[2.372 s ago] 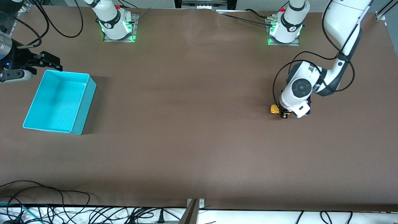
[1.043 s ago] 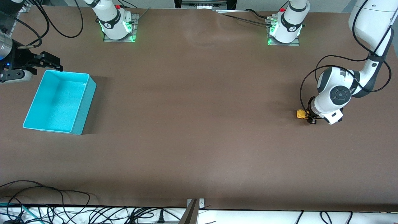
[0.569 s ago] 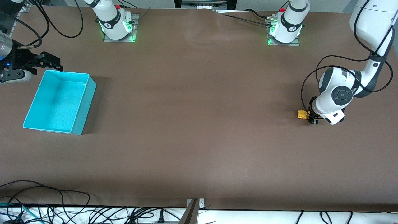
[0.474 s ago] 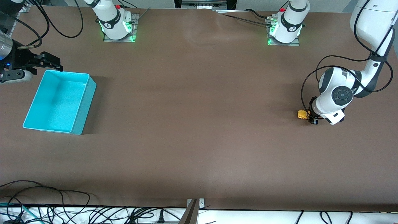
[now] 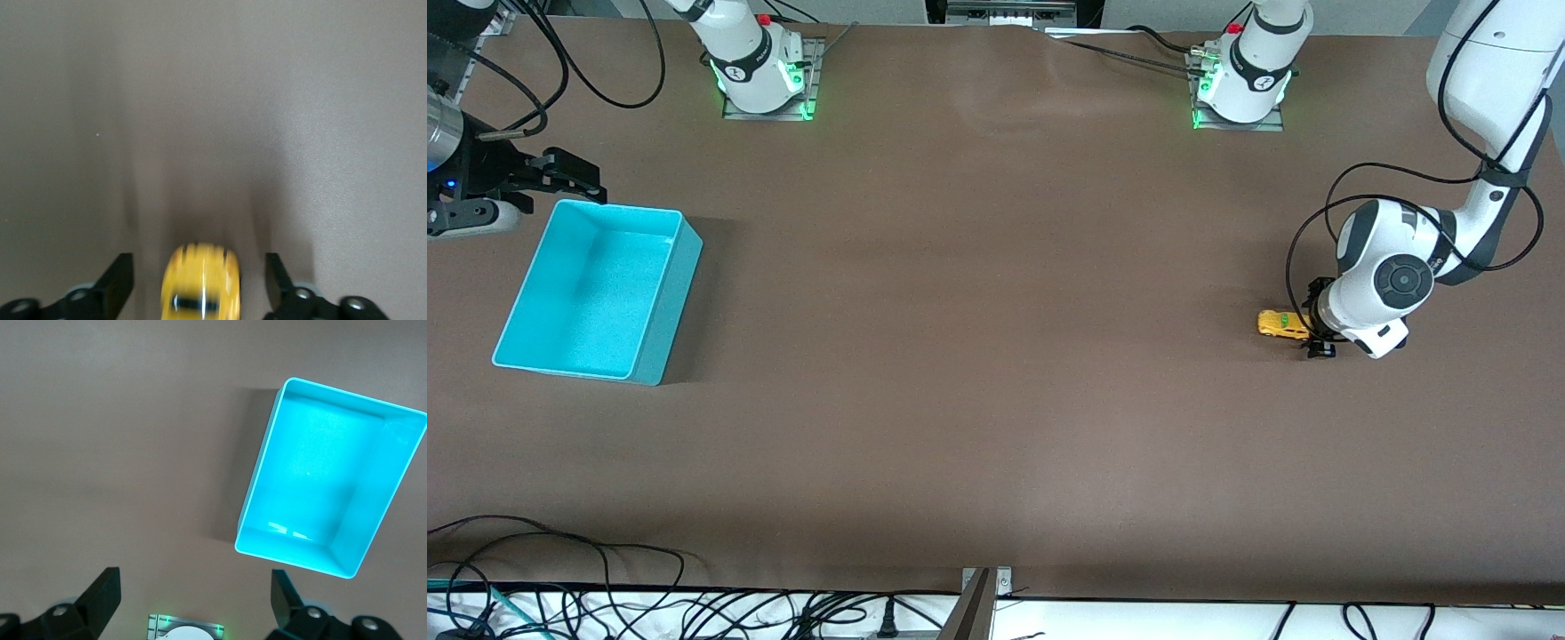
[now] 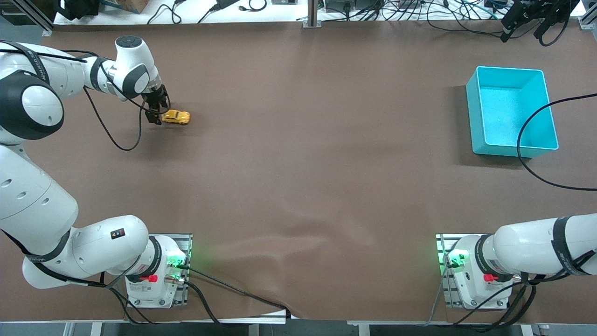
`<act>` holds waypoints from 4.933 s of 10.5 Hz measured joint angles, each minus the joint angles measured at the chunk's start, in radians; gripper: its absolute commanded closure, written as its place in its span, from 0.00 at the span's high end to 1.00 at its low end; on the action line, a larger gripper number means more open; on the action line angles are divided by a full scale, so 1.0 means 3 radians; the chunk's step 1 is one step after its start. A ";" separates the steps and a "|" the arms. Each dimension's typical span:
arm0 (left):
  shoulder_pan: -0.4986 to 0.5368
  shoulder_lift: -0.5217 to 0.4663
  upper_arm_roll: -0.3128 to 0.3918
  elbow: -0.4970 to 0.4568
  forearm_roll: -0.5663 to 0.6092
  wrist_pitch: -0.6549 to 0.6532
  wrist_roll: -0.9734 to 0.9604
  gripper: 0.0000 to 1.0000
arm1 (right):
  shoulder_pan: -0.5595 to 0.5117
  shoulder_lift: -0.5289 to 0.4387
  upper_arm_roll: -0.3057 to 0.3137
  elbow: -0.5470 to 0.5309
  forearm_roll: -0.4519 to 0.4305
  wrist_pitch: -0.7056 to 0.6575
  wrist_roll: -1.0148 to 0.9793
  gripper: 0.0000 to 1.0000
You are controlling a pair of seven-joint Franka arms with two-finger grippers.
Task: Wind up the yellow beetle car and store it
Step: 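Release the car so it drives toward the teal box, then retract the left gripper while the right gripper reaches toward the car, then lower the right gripper and grasp the yellow car beside the box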
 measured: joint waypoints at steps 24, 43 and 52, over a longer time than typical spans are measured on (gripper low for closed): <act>-0.0015 -0.0265 -0.0610 0.2555 -0.0768 -0.2525 0.4042 1.00 | 0.0002 0.0053 0.0004 -0.0002 0.0077 0.0001 0.0000 1.00; -0.1069 -0.0676 0.0778 0.2560 -0.1421 -0.2804 0.5125 1.00 | -0.0153 0.0424 0.0329 -0.2055 0.0087 0.2517 -0.3629 1.00; -0.1081 -0.0718 0.0805 0.2561 -0.1421 -0.2804 0.5125 1.00 | -0.0249 0.0708 0.0329 -0.2913 0.0087 0.3974 -0.4143 0.99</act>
